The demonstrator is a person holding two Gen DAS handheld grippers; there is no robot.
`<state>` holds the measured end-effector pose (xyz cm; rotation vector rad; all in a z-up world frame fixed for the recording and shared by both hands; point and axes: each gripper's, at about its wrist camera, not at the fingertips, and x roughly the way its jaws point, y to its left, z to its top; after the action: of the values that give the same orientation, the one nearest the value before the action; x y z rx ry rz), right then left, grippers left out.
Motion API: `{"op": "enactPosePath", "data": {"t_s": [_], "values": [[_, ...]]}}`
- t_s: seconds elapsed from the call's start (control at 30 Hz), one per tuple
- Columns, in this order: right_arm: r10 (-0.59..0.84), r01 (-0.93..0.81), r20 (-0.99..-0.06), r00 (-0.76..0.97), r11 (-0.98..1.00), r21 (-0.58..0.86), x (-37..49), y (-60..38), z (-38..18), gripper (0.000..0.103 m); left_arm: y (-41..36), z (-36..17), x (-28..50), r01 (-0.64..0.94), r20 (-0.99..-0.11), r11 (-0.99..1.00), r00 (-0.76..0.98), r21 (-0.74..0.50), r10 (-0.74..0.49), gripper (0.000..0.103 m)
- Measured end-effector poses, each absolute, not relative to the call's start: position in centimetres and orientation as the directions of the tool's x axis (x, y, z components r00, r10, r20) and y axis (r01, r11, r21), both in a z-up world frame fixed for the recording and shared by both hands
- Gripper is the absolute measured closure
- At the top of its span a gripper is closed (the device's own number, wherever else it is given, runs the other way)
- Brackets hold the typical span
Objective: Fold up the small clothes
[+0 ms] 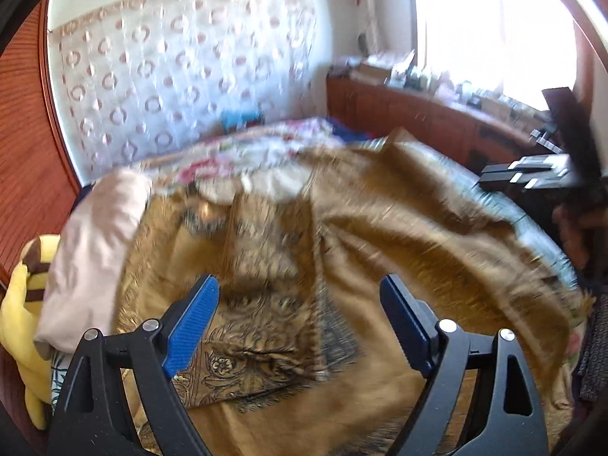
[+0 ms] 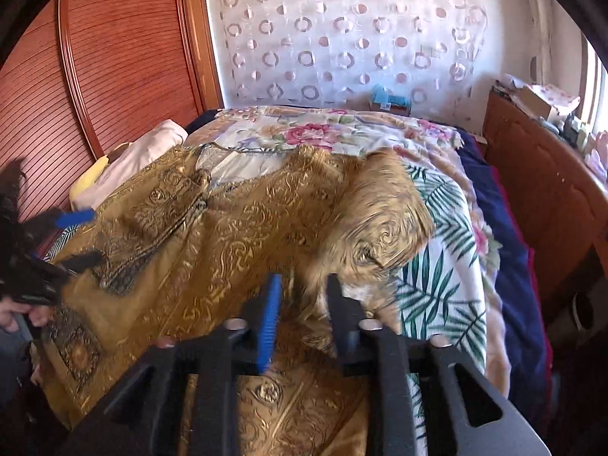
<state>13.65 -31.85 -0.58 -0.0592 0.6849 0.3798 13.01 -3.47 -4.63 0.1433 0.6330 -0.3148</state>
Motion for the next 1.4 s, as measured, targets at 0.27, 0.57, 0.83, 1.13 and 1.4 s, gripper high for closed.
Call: {"op": "enactPosePath", "data": {"t_s": [0.27,0.57,0.83,1.13,1.4], "values": [[0.3,-0.232,-0.629,0.718,0.954,0.189,15.9,-36.3,-0.7,0.05,-4.6,-2.1,9.6,0.371,-0.529,0.927,0.775,-0.062,-0.346,0.015],[0.314,-0.102,-0.716,0.624,0.941,0.323,24.8,-37.3,-4.6,0.05,-5.1,-2.8,9.1,0.376,-0.539,0.924,0.767,-0.063,-0.349,0.015],[0.274,-0.109,-0.71,0.649,0.957,0.27,27.7,-35.9,-4.2,0.095,-4.5,-3.6,8.7,0.356,-0.55,0.932,0.767,-0.065,-0.331,0.015],[0.335,-0.303,-0.611,0.717,0.94,0.159,24.6,-28.9,0.4,0.095,-3.9,-3.6,8.4,0.345,-0.541,0.935,0.773,-0.078,-0.331,0.015],[0.374,-0.405,-0.635,0.676,0.908,0.105,24.0,-24.1,0.2,0.055,-2.8,-3.5,8.7,0.32,-0.537,0.944,0.783,-0.084,-0.314,0.015]]}}
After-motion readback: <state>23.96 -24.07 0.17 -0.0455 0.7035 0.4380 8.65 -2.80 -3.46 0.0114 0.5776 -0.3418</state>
